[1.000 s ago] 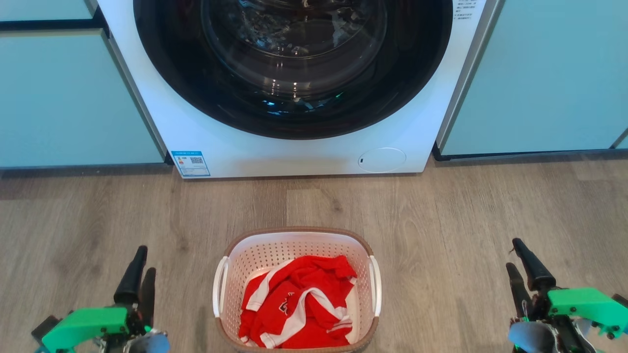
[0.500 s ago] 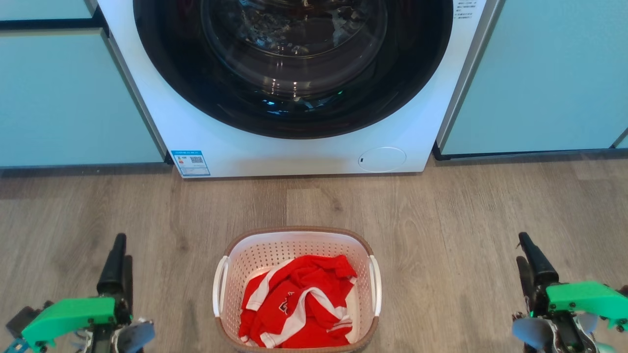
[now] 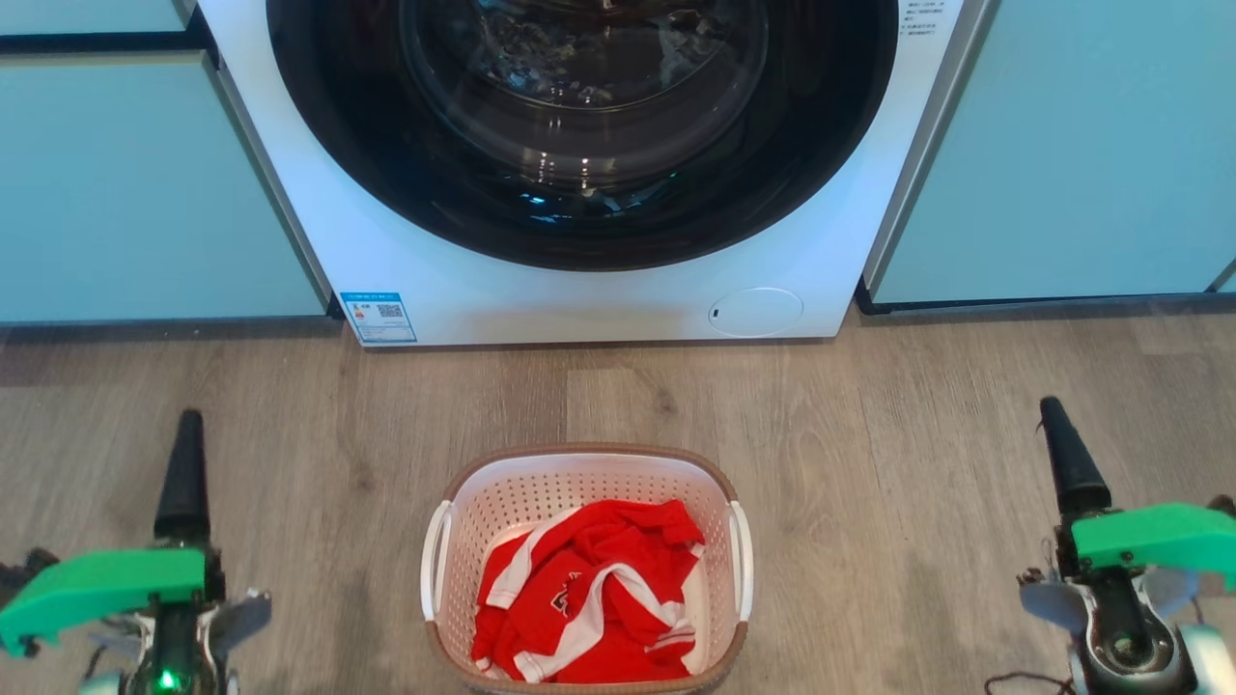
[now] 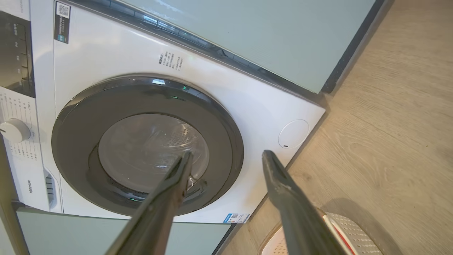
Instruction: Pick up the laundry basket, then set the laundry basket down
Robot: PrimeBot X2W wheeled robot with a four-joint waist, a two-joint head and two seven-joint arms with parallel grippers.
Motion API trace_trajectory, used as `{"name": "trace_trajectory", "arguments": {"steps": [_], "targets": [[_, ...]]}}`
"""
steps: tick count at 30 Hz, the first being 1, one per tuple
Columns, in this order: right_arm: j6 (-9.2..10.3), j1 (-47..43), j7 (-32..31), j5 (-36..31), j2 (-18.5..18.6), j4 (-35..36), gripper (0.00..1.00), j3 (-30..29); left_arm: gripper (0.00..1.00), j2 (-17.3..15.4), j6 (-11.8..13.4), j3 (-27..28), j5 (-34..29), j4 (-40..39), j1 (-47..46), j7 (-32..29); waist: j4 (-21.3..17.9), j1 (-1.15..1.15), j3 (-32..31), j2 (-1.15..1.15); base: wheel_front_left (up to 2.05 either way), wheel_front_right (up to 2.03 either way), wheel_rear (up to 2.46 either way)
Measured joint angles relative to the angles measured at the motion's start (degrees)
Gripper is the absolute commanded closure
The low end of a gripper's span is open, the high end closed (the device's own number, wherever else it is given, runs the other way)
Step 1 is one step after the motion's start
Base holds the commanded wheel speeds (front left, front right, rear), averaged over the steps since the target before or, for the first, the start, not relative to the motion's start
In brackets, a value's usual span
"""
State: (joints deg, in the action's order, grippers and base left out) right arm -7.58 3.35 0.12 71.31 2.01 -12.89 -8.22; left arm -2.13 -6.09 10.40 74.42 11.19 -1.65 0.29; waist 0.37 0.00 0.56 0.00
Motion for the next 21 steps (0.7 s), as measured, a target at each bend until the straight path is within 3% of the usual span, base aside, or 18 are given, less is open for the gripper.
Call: {"name": "trace_trajectory", "arguments": {"steps": [21], "targets": [[0.00, 1.6, 3.1, -20.1, 0.0, 7.9, 0.00, 1.7, 0.00, 0.0, 8.1, -1.9, -20.9, -12.2, -0.8, 3.0, 0.5, 0.00, 0.5, 0.00, 0.00, 0.00, 0.00]]}}
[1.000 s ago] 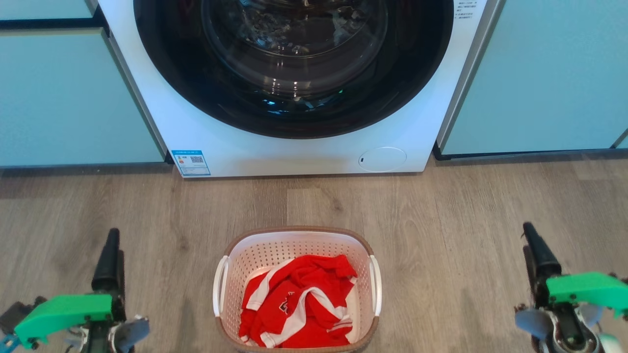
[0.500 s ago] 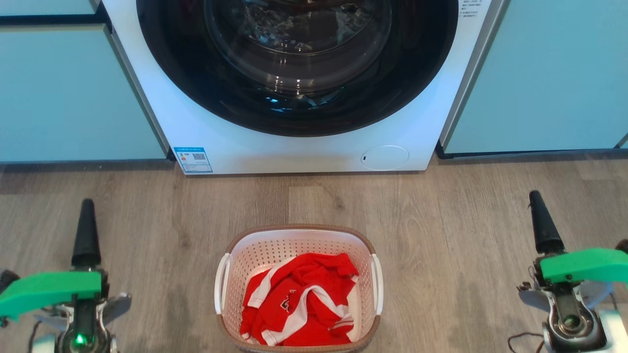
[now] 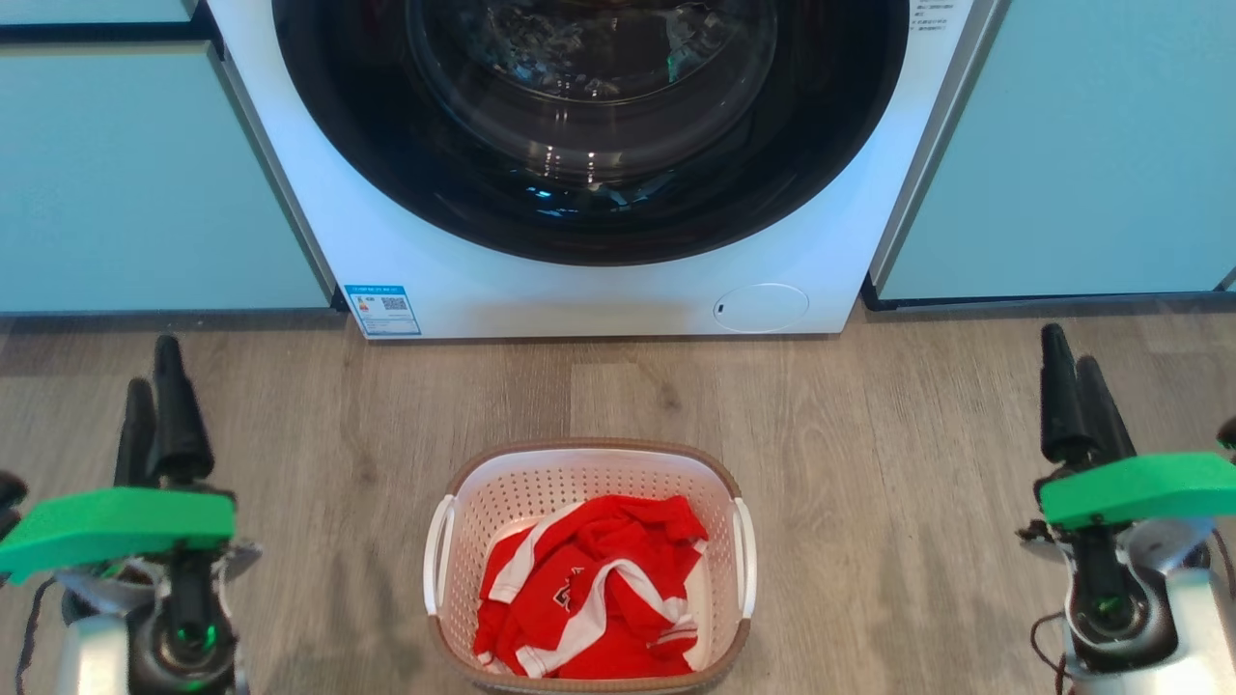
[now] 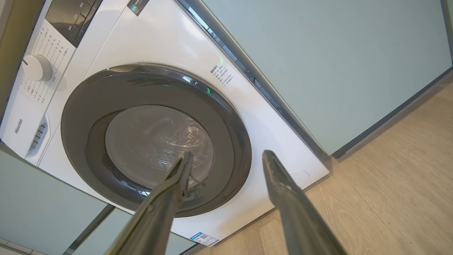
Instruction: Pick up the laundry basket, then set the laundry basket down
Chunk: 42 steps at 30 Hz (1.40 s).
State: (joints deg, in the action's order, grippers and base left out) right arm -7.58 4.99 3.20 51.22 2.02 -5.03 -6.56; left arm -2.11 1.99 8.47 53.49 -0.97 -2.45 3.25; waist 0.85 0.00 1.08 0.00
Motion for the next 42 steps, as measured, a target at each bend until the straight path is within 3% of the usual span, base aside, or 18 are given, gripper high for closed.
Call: {"name": "trace_trajectory", "arguments": {"steps": [7, 12, 19, 23, 29, 38, 42], "targets": [[0.00, 0.8, 1.3, -8.6, 0.0, 2.3, 0.00, 1.9, 0.00, -0.4, 1.8, -4.6, -11.1, -3.0, 0.0, 1.5, 0.0, 0.00, 0.2, 0.00, 0.00, 0.00, 0.00], [0.00, 0.8, 2.3, -14.4, 0.0, 3.3, 0.00, 3.6, 0.00, -3.5, 7.0, -10.7, -17.4, -3.8, 0.1, 2.2, 0.0, 0.00, 0.2, 0.00, 0.00, 0.00, 0.00], [0.00, 0.8, 3.4, -22.1, 0.1, 3.8, 0.00, 5.2, 0.00, -9.4, 17.1, -20.9, -23.5, -3.3, 0.1, 3.2, -0.1, 0.00, 0.1, 0.00, 0.00, 0.00, 0.00], [0.00, 0.7, 4.0, -25.8, 0.1, 1.4, 0.00, 7.0, 0.00, -11.3, 20.3, -26.1, -24.2, -2.1, 0.1, 4.0, -0.2, 0.00, 0.0, 0.00, 0.00, 0.00, 0.00], [0.00, 0.6, 4.7, -28.4, 0.1, -2.4, 0.00, 8.5, 0.00, -12.1, 20.1, -30.0, -24.1, 0.3, 0.0, 4.9, -0.2, 0.00, 0.0, 0.00, 0.00, 0.00, 0.00], [0.00, 0.7, 6.3, -31.4, 0.2, -6.1, 0.00, 10.0, 0.00, -11.5, 14.0, -29.5, -26.3, 2.8, 0.0, 6.3, 0.0, 0.00, -0.3, 0.00, 0.00, 0.00, 0.00], [0.00, 1.0, 7.0, -34.0, 0.2, -5.9, 0.00, 10.5, 0.00, -9.5, 11.9, -26.7, -28.7, 2.4, 0.0, 7.0, 0.1, 0.00, -0.2, 0.00, 0.00, 0.00, 0.00]]}}
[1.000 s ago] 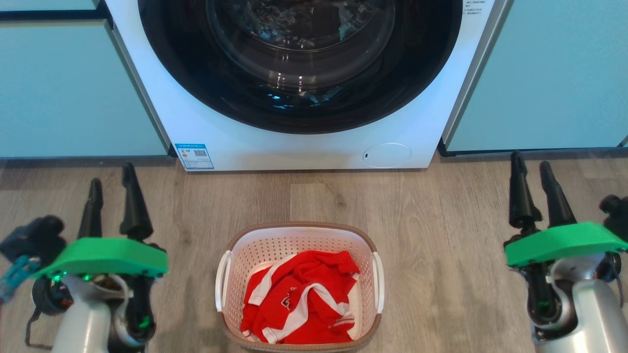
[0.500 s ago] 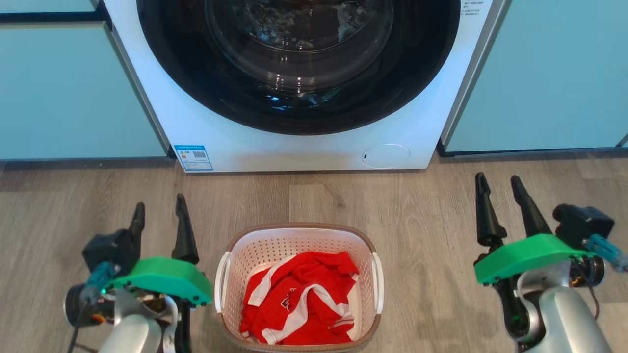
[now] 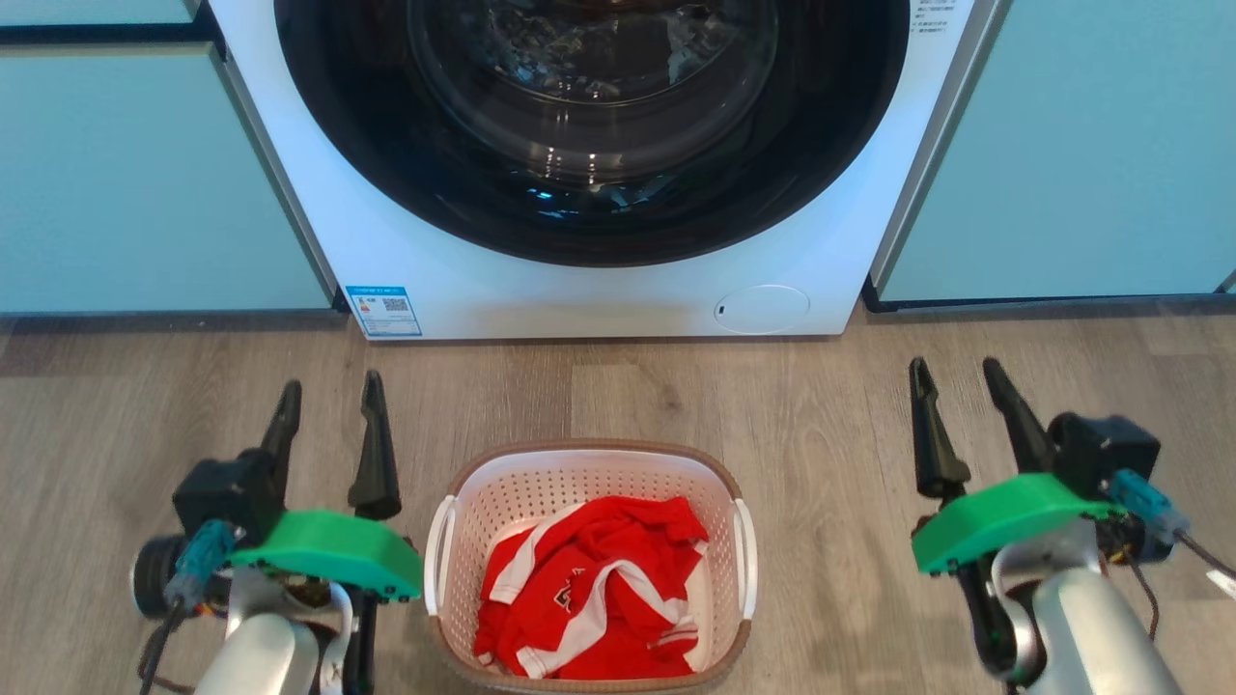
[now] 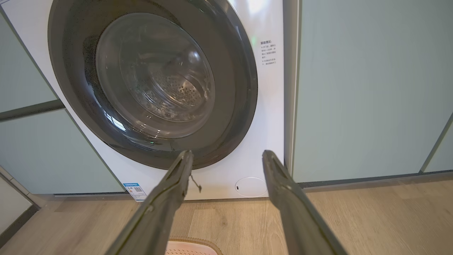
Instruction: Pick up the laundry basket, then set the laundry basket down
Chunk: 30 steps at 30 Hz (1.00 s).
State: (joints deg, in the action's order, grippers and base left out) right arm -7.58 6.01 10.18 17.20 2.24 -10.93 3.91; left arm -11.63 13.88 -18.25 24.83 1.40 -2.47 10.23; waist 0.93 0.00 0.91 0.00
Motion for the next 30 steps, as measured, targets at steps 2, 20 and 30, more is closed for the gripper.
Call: {"name": "trace_trajectory", "arguments": {"steps": [2, 20, 30], "targets": [[0.00, 0.7, 0.1, -1.1, 0.0, 1.1, 0.00, 0.0, 0.00, 0.2, -1.4, 0.7, -2.4, -1.2, 0.0, 0.5, 0.0, 0.00, 0.1, 0.00, 0.00, 0.00, 0.00], [0.00, 1.8, 3.5, -9.7, 0.1, 4.4, 0.00, 0.5, 0.00, 2.9, -5.5, 2.5, -16.3, -6.0, -0.8, 3.5, -0.2, 0.00, 0.9, 0.00, 0.00, 0.00, 0.00], [0.00, 1.8, 4.1, -10.1, 0.1, -4.0, 0.00, 1.9, 0.00, 6.9, -13.5, 8.2, -16.9, 3.4, 1.4, 4.2, -0.5, 0.00, 0.8, 0.00, 0.00, 0.00, 0.00]]}}
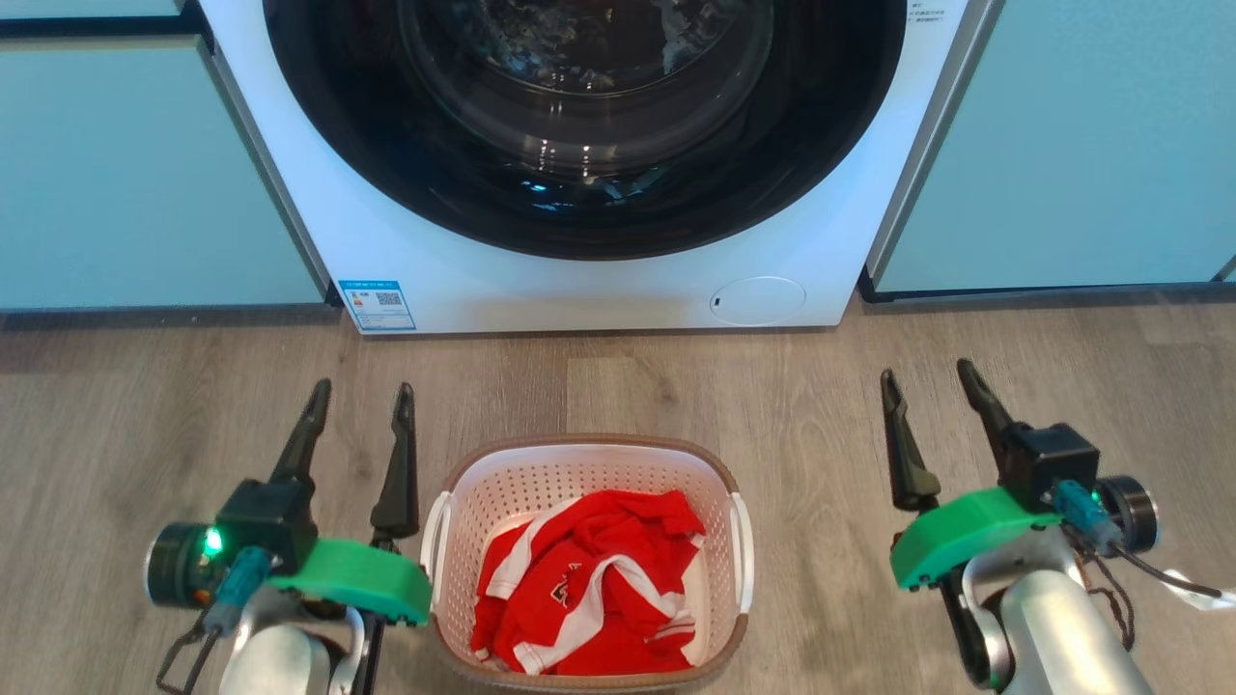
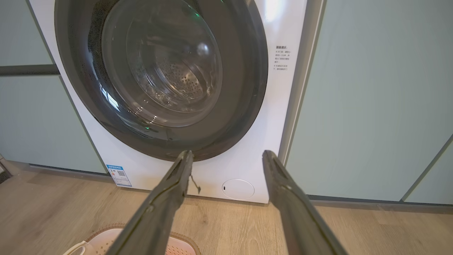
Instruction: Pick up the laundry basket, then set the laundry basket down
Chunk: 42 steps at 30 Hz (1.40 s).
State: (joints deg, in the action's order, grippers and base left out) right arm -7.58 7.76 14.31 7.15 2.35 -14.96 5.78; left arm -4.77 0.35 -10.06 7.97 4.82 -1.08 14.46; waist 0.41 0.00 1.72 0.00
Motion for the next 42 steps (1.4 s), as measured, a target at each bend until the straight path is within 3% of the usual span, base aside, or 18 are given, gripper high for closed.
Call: {"name": "trace_trajectory", "arguments": {"steps": [9, 25, 33, 42], "targets": [[0.00, 0.0, 0.0, 0.0, 0.0, -2.4, 0.00, 0.4, 0.00, 1.5, -3.9, 1.8, -0.4, 5.7, 0.1, 0.0, -0.2, 0.00, -0.5, 0.00, 0.00, 0.00, 0.00], [0.00, 0.1, 0.0, -0.1, 0.0, -3.0, 0.00, 0.3, 0.00, 1.8, -5.4, 3.0, 0.3, 8.9, 0.0, 0.0, 0.1, 0.00, -0.1, 0.00, 0.00, 0.00, 0.00], [0.00, 3.0, 0.0, -1.0, 0.0, -10.9, 0.00, 0.9, 0.00, 1.8, -5.4, 2.4, 0.6, 15.9, -1.8, 0.0, 0.1, 0.00, 4.1, 0.00, 0.00, 0.00, 0.00], [0.00, 13.1, -2.1, -1.0, 0.2, -21.7, 0.00, 1.7, 0.00, 2.1, -5.9, 1.3, -1.9, 29.5, -13.2, 0.0, 0.8, 0.01, 12.9, 0.00, 0.00, 0.00, 0.00]]}}
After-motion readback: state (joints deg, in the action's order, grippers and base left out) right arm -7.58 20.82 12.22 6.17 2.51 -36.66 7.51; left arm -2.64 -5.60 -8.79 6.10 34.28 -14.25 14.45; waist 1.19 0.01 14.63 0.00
